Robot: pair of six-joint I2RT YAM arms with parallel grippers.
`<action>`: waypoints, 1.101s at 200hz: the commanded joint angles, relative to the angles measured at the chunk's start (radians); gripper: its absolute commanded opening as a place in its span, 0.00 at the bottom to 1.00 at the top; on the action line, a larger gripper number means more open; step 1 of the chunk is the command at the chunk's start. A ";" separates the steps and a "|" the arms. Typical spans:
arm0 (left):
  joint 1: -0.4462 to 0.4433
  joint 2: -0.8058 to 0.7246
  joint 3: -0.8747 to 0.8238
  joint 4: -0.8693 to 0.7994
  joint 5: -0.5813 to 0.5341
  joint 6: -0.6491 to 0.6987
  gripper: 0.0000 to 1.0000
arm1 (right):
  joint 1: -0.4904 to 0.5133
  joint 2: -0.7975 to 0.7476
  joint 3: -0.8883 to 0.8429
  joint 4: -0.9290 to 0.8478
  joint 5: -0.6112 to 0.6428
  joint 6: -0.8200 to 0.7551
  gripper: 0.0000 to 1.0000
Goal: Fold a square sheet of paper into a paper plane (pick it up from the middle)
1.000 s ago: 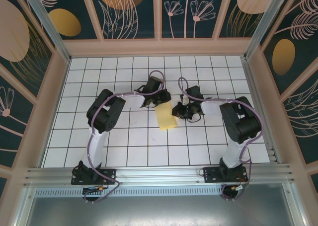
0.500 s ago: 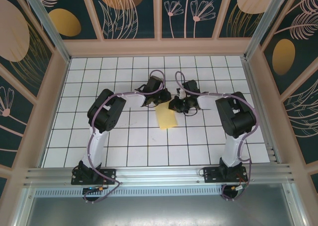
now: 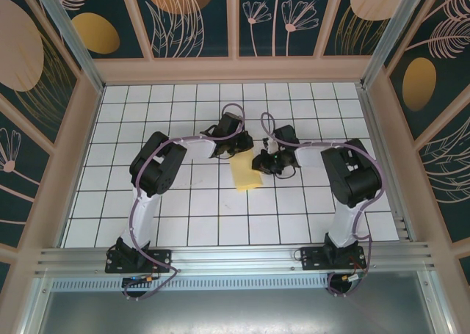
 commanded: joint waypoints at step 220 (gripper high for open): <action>0.003 0.016 0.018 -0.086 -0.025 0.038 0.13 | 0.008 -0.120 -0.040 -0.045 0.031 0.078 0.15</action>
